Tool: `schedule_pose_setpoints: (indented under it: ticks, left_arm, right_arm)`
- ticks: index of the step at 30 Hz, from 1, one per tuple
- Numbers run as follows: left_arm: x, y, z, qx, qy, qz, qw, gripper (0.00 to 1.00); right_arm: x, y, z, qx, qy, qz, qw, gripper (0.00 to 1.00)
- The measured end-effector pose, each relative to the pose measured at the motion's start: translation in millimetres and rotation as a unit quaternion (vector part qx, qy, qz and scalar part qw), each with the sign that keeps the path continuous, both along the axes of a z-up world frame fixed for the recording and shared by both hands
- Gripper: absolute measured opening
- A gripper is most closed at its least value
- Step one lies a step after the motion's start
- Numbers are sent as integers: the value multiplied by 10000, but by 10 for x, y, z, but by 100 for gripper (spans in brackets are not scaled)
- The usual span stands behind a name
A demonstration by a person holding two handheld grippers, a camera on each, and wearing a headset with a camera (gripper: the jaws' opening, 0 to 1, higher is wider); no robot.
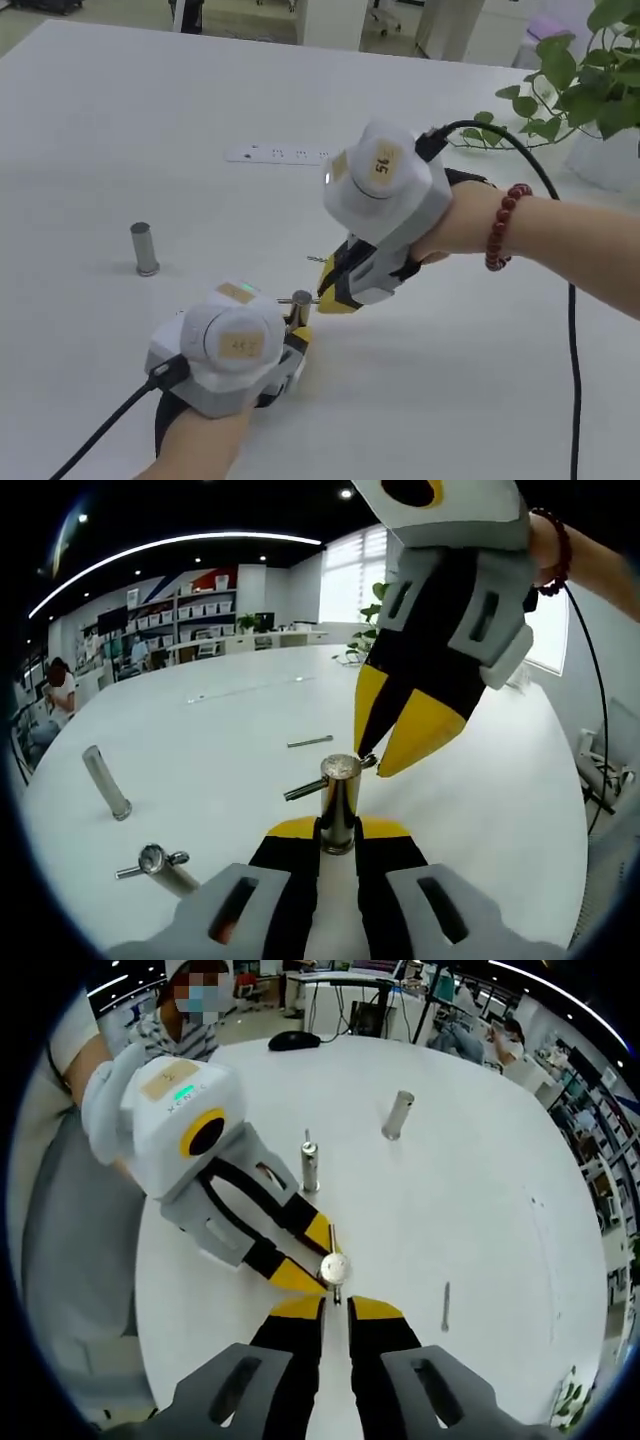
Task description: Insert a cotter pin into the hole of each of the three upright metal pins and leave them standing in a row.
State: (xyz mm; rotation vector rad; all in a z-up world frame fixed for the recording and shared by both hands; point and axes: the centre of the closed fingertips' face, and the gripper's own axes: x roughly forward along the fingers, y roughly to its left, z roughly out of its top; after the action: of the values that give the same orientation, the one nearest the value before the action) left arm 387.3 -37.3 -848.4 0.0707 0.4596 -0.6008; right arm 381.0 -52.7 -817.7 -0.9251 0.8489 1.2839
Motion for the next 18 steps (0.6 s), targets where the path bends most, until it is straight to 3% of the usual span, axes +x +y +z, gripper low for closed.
schedule_pose_setpoints:
  ticks: [5, 18]
  left_arm:
    - [-5, 6, -5, 13, 6, 5, 10000, 11]
    - [-2, 6, -14, 39, 27, 3, 10000, 11]
  right_arm:
    - [-2, -5, -15, -20, -88, 58, 9999, 5]
    - [-5, 66, -20, 61, -93, 100, 9999, 6]
